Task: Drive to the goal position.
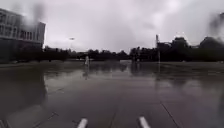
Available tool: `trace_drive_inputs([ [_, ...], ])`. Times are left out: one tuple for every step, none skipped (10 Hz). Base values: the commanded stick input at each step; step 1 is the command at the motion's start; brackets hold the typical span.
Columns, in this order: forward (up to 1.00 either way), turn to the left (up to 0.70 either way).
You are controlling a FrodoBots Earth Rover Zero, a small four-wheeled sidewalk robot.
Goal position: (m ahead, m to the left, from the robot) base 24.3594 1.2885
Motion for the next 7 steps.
trace_drive_inputs([
  [1.0,-0.04],
  [1.0,-0.32],
  [1.0,-0.38],
  [1.0,-0.24],
  [1.0,0.0],
  [1.0,0.0],
  [1.0,0.0],
])
